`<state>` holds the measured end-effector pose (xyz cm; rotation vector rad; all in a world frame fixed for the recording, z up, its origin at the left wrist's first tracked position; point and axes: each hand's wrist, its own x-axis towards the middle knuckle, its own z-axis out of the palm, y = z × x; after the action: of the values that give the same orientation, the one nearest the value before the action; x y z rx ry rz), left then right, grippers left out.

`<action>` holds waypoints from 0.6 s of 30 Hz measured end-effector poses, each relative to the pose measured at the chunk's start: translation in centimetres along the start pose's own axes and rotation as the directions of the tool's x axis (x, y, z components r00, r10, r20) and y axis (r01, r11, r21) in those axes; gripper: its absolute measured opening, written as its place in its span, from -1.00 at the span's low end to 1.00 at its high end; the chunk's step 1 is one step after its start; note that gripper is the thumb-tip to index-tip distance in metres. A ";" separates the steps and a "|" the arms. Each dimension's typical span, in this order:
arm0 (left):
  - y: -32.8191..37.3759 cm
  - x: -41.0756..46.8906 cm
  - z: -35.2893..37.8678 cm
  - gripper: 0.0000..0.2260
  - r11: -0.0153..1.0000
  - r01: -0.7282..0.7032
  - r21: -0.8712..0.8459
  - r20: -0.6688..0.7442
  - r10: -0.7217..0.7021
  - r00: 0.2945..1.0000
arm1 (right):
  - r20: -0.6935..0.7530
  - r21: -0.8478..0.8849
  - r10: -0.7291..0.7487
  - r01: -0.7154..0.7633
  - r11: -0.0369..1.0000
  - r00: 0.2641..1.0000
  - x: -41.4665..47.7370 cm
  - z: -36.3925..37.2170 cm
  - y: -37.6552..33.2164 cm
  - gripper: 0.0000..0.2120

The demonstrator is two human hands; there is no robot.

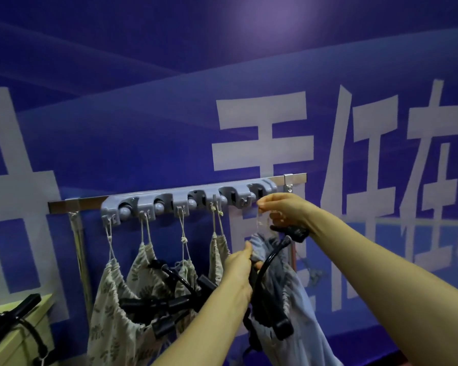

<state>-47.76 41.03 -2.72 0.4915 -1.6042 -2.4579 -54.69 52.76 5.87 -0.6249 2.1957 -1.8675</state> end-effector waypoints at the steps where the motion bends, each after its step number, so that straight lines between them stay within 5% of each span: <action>1: 0.1 0.7 -0.3 -0.58 1.000 -0.009 0.005 0.003 0.009 1.000 | -0.009 0.013 -0.027 0.027 1.000 1.000 0.7 0.4 0.0 -0.95; 10: 1.9 4.9 -1.0 -0.66 0.999 -0.050 -0.009 0.130 0.050 0.990 | -0.141 -0.083 -0.290 0.281 0.956 0.946 4.9 2.3 -0.8 -0.92; 18: 0.9 7.7 -1.6 -0.68 0.999 0.001 0.040 0.075 -0.004 0.997 | -0.254 -0.099 -0.180 0.160 0.982 0.950 8.2 2.6 1.0 -0.87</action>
<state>-54.36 36.85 -3.86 0.4114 -1.6852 -2.4790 -61.13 47.01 5.40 -0.6316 2.4603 -2.0640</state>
